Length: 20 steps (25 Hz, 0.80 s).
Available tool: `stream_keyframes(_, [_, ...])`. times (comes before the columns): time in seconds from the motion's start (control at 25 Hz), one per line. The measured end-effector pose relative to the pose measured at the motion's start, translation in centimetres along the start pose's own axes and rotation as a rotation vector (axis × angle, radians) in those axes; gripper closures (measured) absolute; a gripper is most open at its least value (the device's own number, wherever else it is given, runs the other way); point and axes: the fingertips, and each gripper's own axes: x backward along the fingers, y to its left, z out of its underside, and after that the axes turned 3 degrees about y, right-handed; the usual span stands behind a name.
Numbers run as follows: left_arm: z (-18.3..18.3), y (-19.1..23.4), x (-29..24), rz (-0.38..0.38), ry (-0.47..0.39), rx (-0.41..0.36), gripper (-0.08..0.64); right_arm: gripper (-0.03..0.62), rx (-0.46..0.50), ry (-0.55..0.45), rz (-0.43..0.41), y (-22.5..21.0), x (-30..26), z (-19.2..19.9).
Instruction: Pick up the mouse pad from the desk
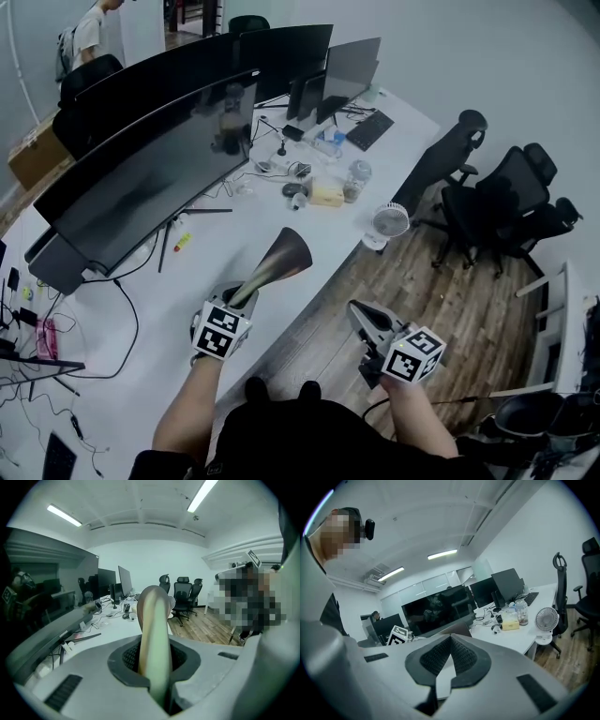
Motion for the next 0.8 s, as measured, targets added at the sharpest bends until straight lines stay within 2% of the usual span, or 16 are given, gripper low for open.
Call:
stream_keyframes(0.44, [-4.3,-3.1,1.1,-0.069,-0.046,0.042,0.499,0.588,-0.007,-0.033,-0.039,-4.5,3.6,-1.5])
stream_keyframes(0.8, [-7.7,-5.9,2.1,-0.088,-0.087,0.050,0.499,0.588,0.021,-0.098,-0.076,-6.7,5.8,-5.5])
